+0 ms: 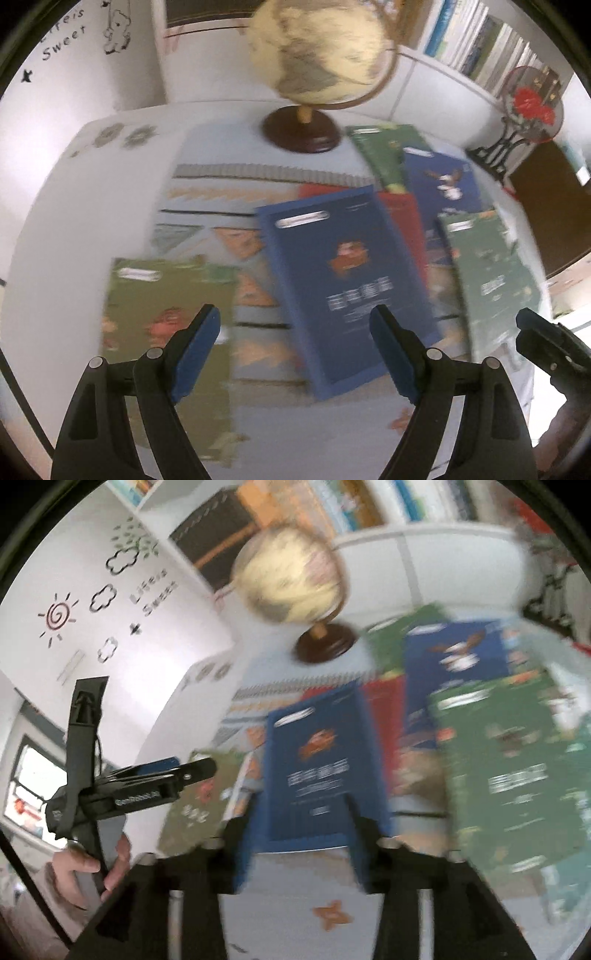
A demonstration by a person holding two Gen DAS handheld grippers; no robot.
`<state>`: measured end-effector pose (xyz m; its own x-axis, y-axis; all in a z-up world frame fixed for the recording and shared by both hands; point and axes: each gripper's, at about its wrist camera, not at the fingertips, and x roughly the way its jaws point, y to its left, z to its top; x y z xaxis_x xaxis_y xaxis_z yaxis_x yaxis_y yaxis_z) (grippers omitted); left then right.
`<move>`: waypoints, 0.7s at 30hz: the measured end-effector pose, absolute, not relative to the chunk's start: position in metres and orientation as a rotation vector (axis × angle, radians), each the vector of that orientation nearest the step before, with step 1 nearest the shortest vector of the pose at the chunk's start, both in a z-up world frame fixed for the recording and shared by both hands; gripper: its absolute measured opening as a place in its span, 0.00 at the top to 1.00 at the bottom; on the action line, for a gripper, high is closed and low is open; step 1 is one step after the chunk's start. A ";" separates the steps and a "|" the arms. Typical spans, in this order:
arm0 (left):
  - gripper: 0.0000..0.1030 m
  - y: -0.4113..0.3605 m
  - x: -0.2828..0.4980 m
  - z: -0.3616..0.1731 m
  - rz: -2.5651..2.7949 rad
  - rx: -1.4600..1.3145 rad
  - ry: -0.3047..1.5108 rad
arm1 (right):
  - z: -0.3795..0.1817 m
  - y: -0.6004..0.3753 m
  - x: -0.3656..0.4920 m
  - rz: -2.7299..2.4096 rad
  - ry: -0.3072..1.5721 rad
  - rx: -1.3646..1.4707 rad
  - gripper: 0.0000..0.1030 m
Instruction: Organize books
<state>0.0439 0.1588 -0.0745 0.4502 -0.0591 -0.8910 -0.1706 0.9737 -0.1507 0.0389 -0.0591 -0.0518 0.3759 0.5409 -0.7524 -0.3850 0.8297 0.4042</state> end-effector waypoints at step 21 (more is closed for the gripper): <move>0.21 -0.038 0.117 -0.149 -0.179 -0.162 1.284 | -0.117 -0.245 0.113 0.289 1.126 0.107 0.49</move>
<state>0.1169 -0.0380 -0.1494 0.2722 -0.2222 -0.9362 0.0422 0.9748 -0.2191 0.1129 -0.2454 -0.1170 0.3973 0.2817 -0.8734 -0.1739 0.9576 0.2297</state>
